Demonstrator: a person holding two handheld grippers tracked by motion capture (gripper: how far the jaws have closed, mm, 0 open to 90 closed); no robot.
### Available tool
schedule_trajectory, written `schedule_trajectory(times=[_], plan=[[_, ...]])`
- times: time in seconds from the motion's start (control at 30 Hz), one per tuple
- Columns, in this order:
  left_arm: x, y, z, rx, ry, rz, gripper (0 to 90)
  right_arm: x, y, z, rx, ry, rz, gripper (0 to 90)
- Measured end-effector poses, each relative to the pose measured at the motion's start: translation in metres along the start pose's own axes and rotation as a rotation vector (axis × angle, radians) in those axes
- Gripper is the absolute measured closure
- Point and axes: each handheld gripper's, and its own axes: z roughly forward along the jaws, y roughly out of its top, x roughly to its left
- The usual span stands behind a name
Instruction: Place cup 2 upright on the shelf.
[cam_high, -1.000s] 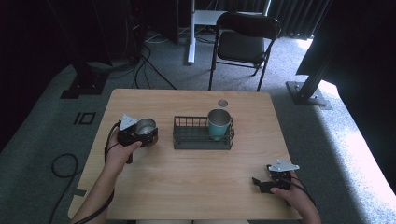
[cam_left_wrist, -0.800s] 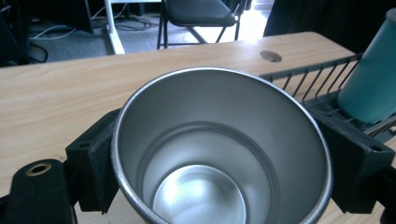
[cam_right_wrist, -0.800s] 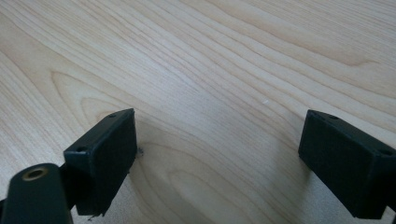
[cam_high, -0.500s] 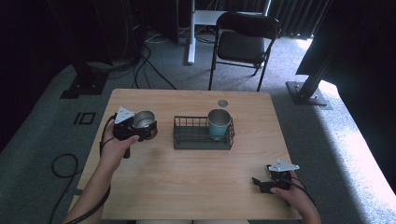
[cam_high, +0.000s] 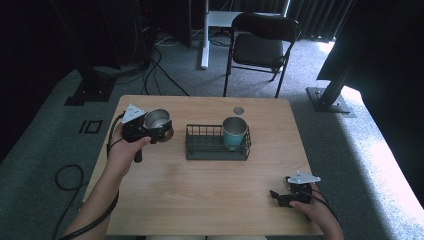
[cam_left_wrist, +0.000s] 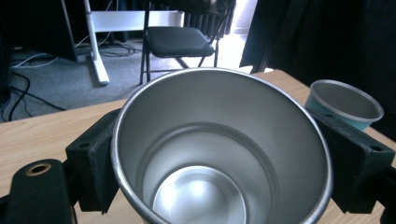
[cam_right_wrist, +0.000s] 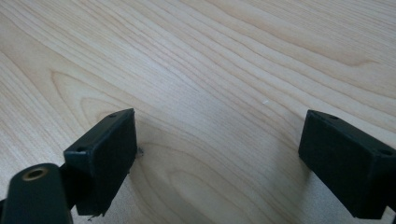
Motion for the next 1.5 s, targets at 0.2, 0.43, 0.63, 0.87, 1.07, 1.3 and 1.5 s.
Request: schedule_trajectory(times=[0.2,0.43,0.63,0.87,1.07,1.3,1.5], plan=[[-0.01,0.011,0.002,0.001,-0.008,0.033,14.4,0.0,0.0,0.0,0.0,0.0,0.0,11.1],[-0.021,0.023,0.01,0.001,-0.028,0.053,14.4,0.0,0.0,0.0,-0.002,0.0,0.0,11.0],[-0.031,0.029,0.018,0.0,-0.054,0.07,14.4,0.0,0.0,0.0,-0.002,0.0,-0.001,11.0],[-0.042,0.034,0.029,0.002,-0.076,0.088,14.4,0.0,0.0,0.0,-0.002,0.0,0.0,11.1],[-0.052,0.037,0.039,0.0,-0.097,0.097,14.4,0.0,0.0,0.0,-0.002,0.0,0.0,11.1],[-0.063,0.038,0.052,0.01,-0.122,0.113,14.4,0.0,0.0,0.0,-0.001,0.0,0.0,11.1],[-0.067,0.034,0.064,0.007,-0.156,0.121,14.4,0.0,0.0,0.0,-0.002,0.0,0.0,11.1]])
